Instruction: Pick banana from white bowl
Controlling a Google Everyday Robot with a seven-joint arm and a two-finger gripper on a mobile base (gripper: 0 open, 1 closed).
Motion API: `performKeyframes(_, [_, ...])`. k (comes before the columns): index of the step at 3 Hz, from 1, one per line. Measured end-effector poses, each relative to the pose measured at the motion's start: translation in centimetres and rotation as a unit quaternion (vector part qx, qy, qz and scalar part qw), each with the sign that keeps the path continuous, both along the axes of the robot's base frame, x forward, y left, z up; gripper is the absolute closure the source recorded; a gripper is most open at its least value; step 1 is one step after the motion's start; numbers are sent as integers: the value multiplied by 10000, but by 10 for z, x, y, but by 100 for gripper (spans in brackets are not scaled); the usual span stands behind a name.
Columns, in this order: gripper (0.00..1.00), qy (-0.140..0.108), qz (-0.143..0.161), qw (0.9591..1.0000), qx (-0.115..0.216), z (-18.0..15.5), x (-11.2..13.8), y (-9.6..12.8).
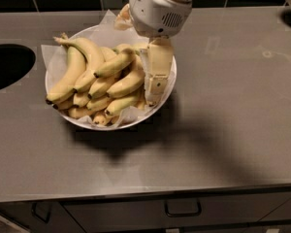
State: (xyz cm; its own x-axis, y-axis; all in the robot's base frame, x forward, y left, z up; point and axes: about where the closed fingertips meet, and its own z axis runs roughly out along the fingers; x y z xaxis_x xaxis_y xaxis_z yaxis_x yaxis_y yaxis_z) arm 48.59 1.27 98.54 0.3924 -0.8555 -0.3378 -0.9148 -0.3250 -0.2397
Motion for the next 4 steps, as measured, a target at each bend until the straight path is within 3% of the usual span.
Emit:
performKeyframes(1, [0, 0, 1, 10000, 0, 0, 0, 0])
performKeyframes(3, [28, 128, 311, 9994, 36, -8, 16, 22])
performKeyframes(4, [31, 177, 404, 9990, 45, -12, 22, 29])
